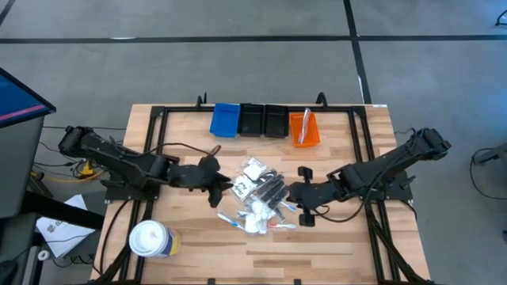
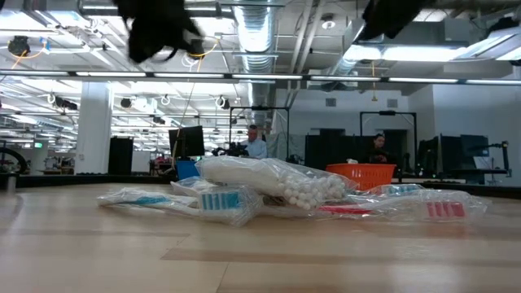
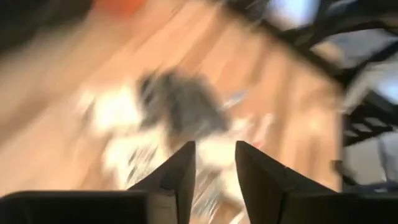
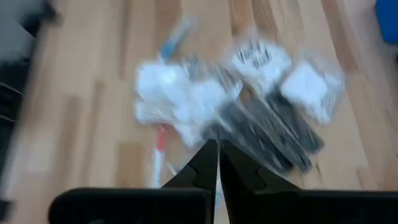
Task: Pick & Place Travel size toiletries
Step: Put the white vanity pack into the right black bin
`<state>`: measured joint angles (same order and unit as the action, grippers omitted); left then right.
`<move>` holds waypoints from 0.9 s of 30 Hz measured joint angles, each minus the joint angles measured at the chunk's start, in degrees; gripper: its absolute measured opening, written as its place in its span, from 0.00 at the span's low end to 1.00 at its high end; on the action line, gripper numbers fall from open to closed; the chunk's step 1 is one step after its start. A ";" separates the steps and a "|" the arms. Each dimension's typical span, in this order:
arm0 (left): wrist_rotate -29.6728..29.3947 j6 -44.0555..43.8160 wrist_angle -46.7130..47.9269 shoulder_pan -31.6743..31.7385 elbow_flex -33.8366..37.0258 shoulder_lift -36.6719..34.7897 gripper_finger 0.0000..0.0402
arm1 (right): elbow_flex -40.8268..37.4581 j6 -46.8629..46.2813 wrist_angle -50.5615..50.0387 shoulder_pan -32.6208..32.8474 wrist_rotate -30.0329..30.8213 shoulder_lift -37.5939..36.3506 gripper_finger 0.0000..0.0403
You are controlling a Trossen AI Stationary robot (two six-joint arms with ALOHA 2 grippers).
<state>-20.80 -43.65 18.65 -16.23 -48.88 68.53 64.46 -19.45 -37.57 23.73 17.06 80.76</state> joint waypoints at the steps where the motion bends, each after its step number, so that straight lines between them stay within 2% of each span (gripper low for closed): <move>1: -0.04 -3.57 0.22 0.13 0.59 0.89 0.24 | -0.17 0.25 -1.25 -0.30 0.02 0.78 0.04; 4: 0.79 -12.05 -0.65 0.15 2.80 3.80 0.22 | -0.13 2.28 -1.91 -1.54 1.37 3.33 0.08; 8: 4.69 -17.01 -4.03 -0.53 5.73 9.07 0.22 | -0.06 6.79 -1.87 -3.03 5.21 6.98 0.16; 11: 7.13 -21.28 -7.26 -1.66 6.53 12.07 0.22 | -0.15 11.90 -0.63 -3.96 5.38 9.74 0.21; 17: 7.67 -30.82 -11.68 -3.41 6.51 15.19 0.22 | -0.66 15.87 0.38 -4.68 7.04 11.67 0.22; 21: 7.83 -34.51 -11.72 -3.41 6.50 15.90 0.22 | -7.73 19.32 11.25 -4.65 8.16 5.42 0.19; 27: 7.03 -35.09 -12.72 -3.94 6.46 17.16 0.22 | -23.25 21.48 29.53 -5.49 -4.73 -10.16 0.17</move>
<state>-13.76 -78.74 5.93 -20.17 -42.41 85.69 41.21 2.03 -8.05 18.24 12.33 70.60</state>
